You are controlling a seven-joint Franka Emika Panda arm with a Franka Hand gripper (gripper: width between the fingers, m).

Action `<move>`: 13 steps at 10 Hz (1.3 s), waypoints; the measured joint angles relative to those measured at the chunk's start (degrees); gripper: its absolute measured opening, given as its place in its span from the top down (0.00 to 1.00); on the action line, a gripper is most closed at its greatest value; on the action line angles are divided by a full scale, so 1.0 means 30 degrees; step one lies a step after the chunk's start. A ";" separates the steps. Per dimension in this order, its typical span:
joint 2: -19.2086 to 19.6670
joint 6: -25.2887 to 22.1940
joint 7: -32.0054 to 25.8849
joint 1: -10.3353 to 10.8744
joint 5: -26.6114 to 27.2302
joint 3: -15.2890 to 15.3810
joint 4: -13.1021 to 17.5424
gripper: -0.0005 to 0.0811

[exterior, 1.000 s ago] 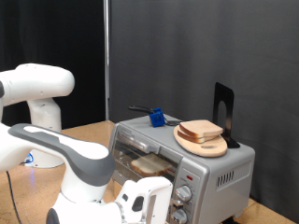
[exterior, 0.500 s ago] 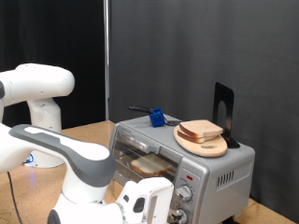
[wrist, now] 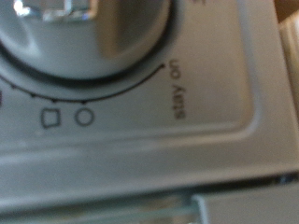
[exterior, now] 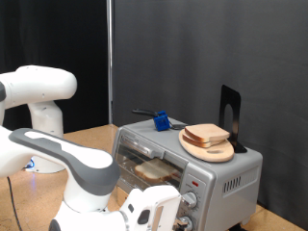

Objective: Make a piece of toast with the oven

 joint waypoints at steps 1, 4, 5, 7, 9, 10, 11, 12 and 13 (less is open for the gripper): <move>-0.0504 -0.0638 0.1445 0.0386 0.0349 -0.0314 0.0429 0.99; -0.1153 -0.2422 0.4900 0.1422 0.0783 -0.0927 0.1888 0.99; -0.1178 -0.3165 0.6296 0.1822 0.0888 -0.1106 0.2563 0.99; -0.1242 -0.5123 0.9219 0.2821 0.0976 -0.1578 0.4273 0.99; -0.1241 -0.6530 1.0681 0.3726 0.0964 -0.2098 0.5716 0.99; -0.1237 -0.7236 1.1012 0.4076 0.0933 -0.2436 0.6268 0.99; -0.1221 -0.8271 1.1179 0.4300 0.0879 -0.2877 0.6648 0.99; -0.1178 -0.9065 1.1256 0.4382 0.0895 -0.3125 0.6936 0.99; -0.1167 -0.9138 1.1009 0.4341 0.0865 -0.3220 0.6989 0.99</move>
